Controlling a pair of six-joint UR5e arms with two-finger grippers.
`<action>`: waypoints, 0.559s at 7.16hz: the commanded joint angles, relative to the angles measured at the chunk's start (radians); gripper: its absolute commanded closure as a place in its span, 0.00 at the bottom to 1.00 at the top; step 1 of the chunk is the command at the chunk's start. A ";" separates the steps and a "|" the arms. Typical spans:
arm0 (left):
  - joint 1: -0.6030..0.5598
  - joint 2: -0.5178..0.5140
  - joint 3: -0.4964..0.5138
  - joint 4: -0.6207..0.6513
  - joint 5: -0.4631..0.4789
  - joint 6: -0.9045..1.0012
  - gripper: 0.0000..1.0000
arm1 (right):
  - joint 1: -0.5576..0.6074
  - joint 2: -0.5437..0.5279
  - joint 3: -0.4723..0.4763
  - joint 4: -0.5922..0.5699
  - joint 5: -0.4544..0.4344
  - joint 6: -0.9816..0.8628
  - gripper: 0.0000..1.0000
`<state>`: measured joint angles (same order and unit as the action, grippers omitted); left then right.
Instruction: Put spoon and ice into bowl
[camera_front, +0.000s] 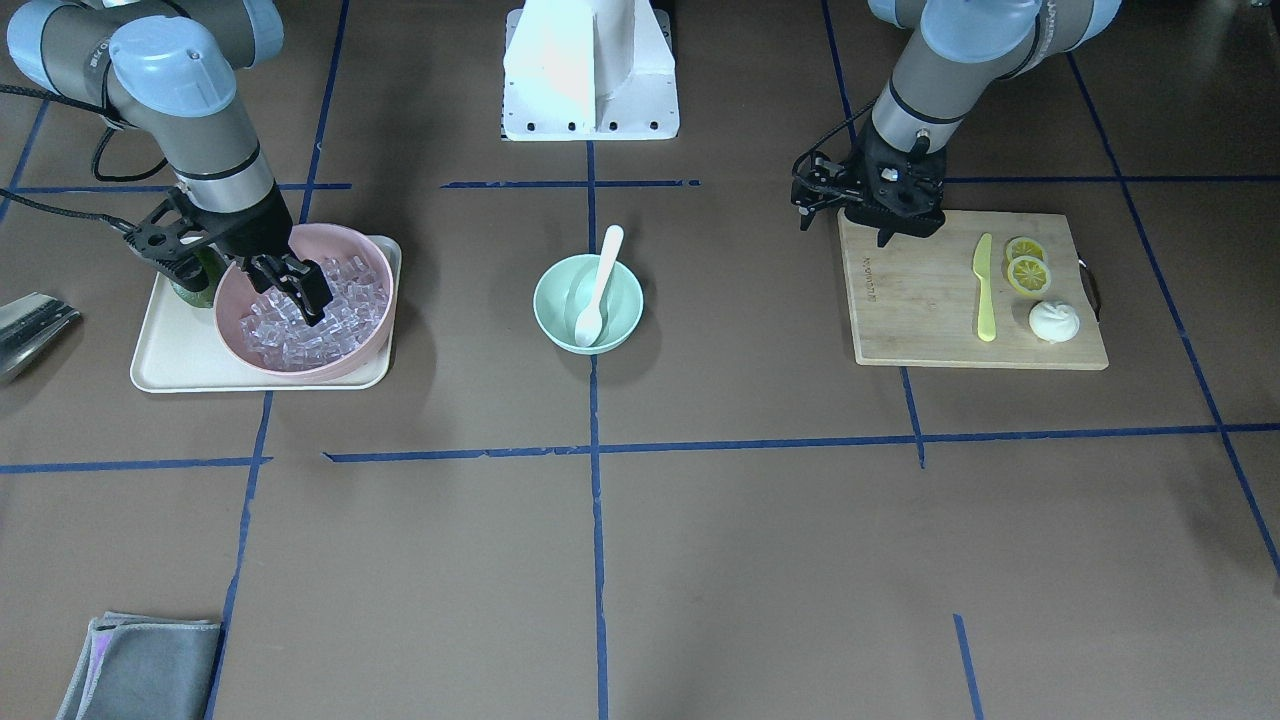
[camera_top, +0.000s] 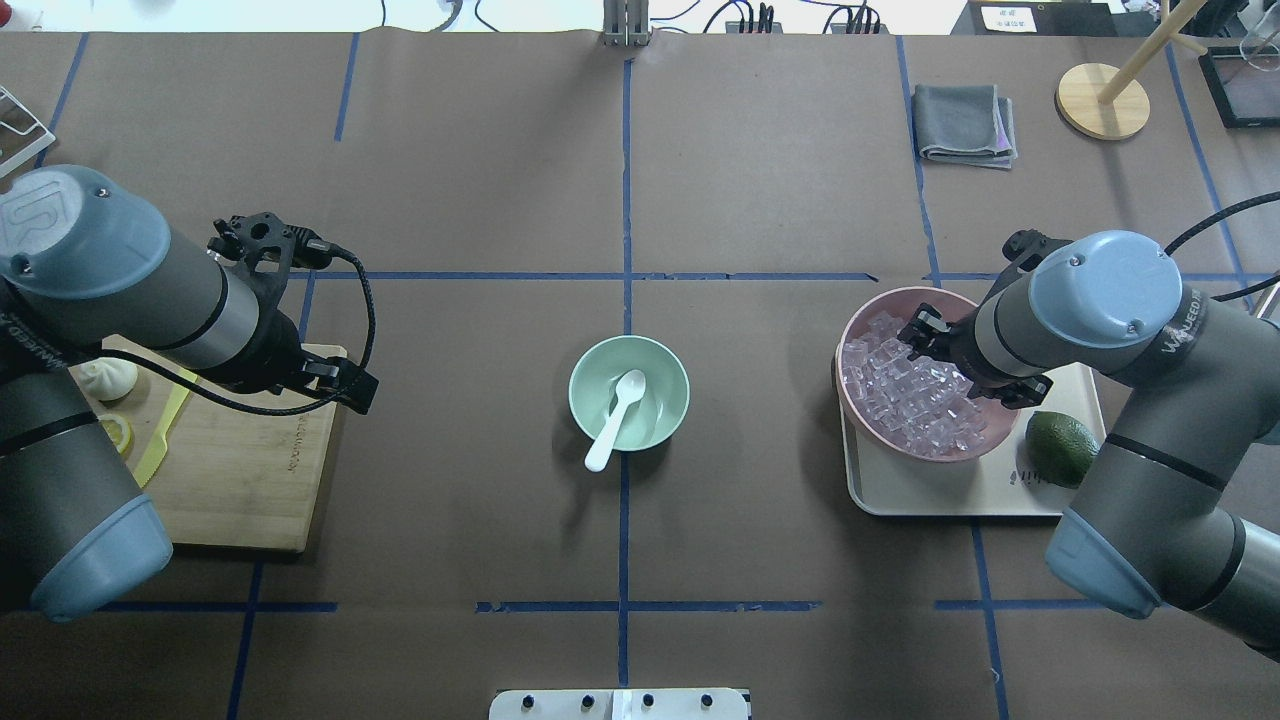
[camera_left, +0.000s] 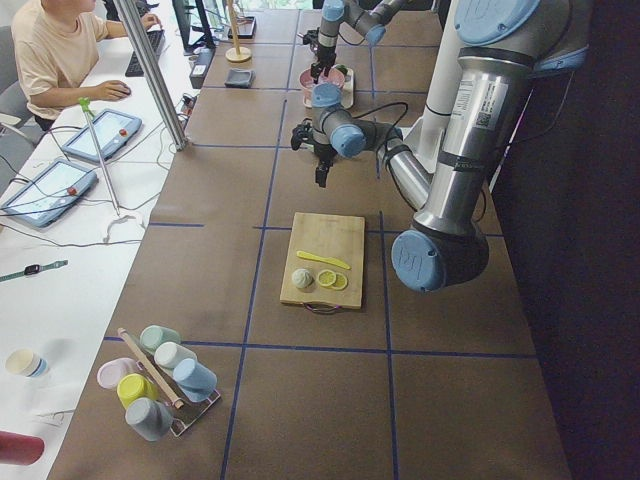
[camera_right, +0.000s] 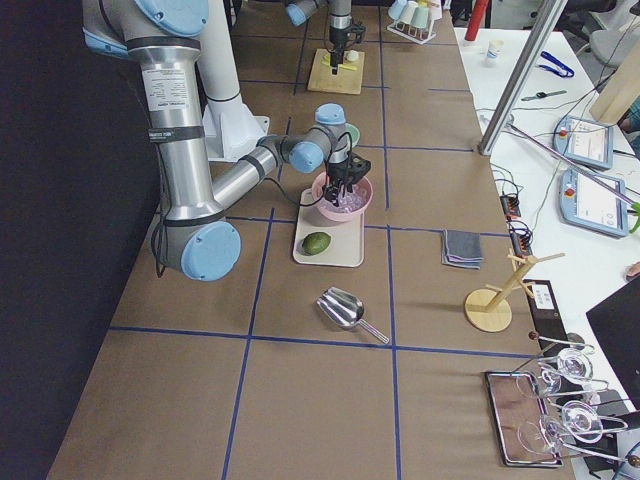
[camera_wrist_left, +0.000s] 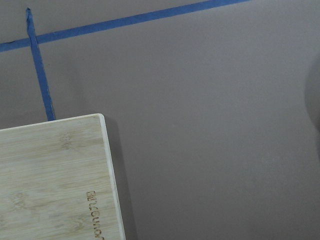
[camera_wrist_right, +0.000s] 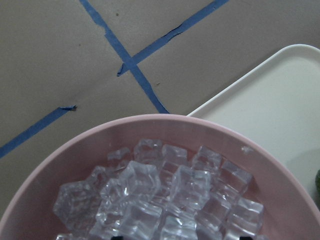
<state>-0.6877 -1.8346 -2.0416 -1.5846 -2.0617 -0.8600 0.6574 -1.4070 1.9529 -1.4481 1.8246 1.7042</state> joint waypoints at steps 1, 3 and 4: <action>0.000 0.000 0.000 0.002 0.000 0.001 0.01 | 0.004 0.000 0.000 0.000 -0.001 0.002 0.73; -0.003 0.003 0.000 0.002 0.002 0.004 0.01 | 0.005 0.000 0.010 0.000 0.001 0.000 1.00; -0.007 0.030 -0.018 0.002 0.000 0.015 0.01 | 0.010 0.000 0.074 0.000 0.001 0.000 1.00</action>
<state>-0.6904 -1.8251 -2.0468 -1.5831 -2.0607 -0.8543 0.6634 -1.4070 1.9755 -1.4481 1.8249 1.7044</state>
